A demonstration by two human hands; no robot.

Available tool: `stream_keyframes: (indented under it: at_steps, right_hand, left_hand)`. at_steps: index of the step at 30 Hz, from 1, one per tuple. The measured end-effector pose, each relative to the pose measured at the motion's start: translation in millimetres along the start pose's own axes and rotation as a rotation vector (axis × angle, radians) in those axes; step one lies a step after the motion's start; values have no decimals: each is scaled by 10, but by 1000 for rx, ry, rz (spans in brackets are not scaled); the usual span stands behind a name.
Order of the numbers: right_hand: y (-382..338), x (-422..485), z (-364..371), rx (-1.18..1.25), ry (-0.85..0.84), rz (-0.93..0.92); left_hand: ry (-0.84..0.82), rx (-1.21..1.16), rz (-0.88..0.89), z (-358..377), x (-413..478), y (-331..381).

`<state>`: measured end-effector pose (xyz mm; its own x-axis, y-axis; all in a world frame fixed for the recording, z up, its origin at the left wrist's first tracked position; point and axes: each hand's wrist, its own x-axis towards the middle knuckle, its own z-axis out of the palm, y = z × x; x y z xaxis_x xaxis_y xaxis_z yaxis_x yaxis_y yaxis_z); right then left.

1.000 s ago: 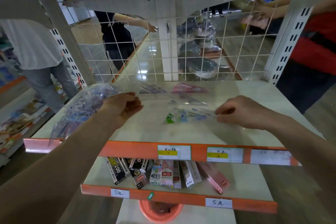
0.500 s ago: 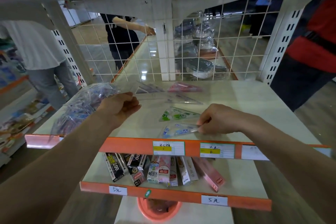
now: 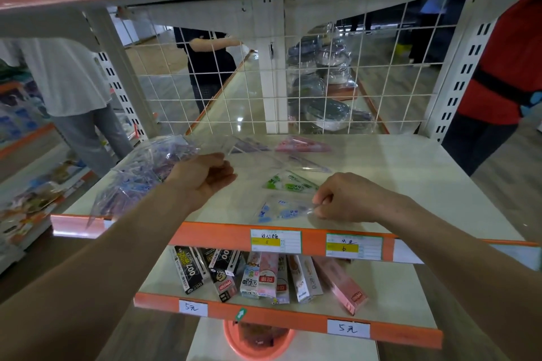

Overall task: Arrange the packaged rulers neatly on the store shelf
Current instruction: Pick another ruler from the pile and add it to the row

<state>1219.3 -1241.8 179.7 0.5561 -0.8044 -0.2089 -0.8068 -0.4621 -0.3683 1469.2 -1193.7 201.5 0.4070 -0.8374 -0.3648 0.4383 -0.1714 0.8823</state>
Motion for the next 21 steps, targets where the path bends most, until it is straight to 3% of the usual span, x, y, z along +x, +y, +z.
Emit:
stream_keyframes:
  at_steps: [2,6,8,21]
  right_hand:
    - [-25,-47,-65,-21,35,-28]
    - [-57,-65,-267,53,307,-58]
    - [-97,-25,-306,66,366,-99]
    - [-93,311,-328,-185,382,-148]
  left_hand:
    - [-20,15,-8,52,-18,-37]
    - [-53,48,-30,159,-16,-128]
    - [-81,65,-38,229,-5,-162]
    - [-158,122,-86,549,154,-137]
